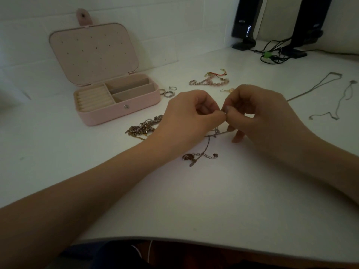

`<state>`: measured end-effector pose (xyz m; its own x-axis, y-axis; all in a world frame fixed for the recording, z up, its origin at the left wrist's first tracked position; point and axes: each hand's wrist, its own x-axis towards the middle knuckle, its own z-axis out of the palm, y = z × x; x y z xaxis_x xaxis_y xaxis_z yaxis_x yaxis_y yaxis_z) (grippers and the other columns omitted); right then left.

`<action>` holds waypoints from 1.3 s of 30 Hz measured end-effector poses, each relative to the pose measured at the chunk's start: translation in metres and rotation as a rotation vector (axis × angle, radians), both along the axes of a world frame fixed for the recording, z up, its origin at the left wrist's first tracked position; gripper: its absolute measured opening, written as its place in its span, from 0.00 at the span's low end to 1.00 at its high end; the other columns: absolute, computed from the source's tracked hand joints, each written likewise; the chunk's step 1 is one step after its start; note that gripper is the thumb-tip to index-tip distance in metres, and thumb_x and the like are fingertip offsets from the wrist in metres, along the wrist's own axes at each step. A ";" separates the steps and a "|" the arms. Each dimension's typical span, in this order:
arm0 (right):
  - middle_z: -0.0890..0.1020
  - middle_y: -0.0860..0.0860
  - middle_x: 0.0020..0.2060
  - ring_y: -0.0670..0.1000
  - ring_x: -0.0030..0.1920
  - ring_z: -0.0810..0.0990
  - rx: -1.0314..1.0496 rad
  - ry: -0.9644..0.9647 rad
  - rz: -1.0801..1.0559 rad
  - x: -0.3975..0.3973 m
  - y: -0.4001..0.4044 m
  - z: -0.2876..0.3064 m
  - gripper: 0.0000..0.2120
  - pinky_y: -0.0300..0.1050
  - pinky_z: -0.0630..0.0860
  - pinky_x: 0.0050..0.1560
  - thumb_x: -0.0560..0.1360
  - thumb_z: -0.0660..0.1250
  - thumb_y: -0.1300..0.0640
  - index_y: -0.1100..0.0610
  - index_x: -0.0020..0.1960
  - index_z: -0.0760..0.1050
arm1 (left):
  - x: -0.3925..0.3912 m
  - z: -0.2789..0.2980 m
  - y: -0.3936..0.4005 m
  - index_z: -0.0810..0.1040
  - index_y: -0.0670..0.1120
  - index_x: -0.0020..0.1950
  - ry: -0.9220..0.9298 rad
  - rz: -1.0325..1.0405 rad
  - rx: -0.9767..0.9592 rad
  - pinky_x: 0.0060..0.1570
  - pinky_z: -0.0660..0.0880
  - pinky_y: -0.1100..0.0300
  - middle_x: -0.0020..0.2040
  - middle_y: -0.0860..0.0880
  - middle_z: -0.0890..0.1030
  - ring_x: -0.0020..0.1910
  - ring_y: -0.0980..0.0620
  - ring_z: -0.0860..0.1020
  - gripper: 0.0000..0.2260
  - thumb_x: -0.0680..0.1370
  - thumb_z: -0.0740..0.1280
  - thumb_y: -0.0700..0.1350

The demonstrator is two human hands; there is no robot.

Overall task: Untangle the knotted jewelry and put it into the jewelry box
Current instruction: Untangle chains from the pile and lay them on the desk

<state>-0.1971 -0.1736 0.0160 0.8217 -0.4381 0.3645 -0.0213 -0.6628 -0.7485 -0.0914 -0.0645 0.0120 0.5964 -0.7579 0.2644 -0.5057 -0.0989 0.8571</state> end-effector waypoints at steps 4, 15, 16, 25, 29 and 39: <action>0.78 0.50 0.31 0.44 0.29 0.79 0.234 0.062 0.025 0.005 -0.002 -0.001 0.07 0.39 0.77 0.29 0.77 0.62 0.62 0.56 0.41 0.75 | 0.001 0.000 0.001 0.77 0.47 0.37 -0.032 -0.032 0.007 0.31 0.69 0.69 0.31 0.54 0.77 0.29 0.60 0.72 0.05 0.71 0.70 0.40; 0.78 0.53 0.37 0.47 0.31 0.77 0.501 0.040 0.085 0.003 -0.010 0.006 0.07 0.41 0.77 0.29 0.79 0.60 0.63 0.61 0.44 0.76 | 0.005 0.000 -0.001 0.80 0.44 0.39 0.110 -0.020 0.019 0.44 0.75 0.55 0.40 0.47 0.83 0.38 0.53 0.78 0.06 0.69 0.66 0.45; 0.79 0.53 0.37 0.47 0.32 0.77 0.485 0.040 0.098 0.003 -0.010 0.005 0.07 0.41 0.77 0.29 0.79 0.62 0.63 0.61 0.45 0.76 | 0.005 0.001 -0.002 0.80 0.47 0.39 0.120 -0.010 0.012 0.45 0.76 0.54 0.39 0.49 0.83 0.40 0.52 0.80 0.07 0.68 0.65 0.48; 0.79 0.38 0.29 0.41 0.29 0.77 -0.034 -0.081 -0.001 0.000 -0.009 0.000 0.07 0.31 0.73 0.28 0.76 0.67 0.60 0.50 0.41 0.76 | 0.007 0.002 -0.002 0.83 0.42 0.44 0.218 -0.064 -0.052 0.36 0.72 0.72 0.33 0.53 0.83 0.35 0.61 0.81 0.04 0.76 0.69 0.41; 0.78 0.38 0.31 0.41 0.33 0.78 -0.153 -0.098 -0.024 0.000 -0.007 0.000 0.07 0.35 0.76 0.27 0.76 0.66 0.59 0.48 0.41 0.74 | 0.006 0.003 -0.001 0.83 0.43 0.43 0.154 -0.038 -0.051 0.35 0.71 0.74 0.33 0.53 0.84 0.33 0.62 0.80 0.04 0.76 0.70 0.42; 0.75 0.40 0.32 0.44 0.35 0.77 -0.245 -0.115 -0.044 0.000 -0.008 -0.002 0.04 0.43 0.75 0.35 0.75 0.66 0.59 0.51 0.43 0.74 | 0.003 0.003 0.002 0.82 0.44 0.41 0.094 -0.034 -0.063 0.42 0.75 0.58 0.36 0.47 0.84 0.37 0.50 0.81 0.03 0.74 0.70 0.40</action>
<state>-0.1970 -0.1816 0.0144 0.7506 -0.3601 0.5541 0.0216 -0.8247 -0.5652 -0.0886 -0.0626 0.0154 0.5952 -0.7617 0.2561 -0.4248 -0.0276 0.9049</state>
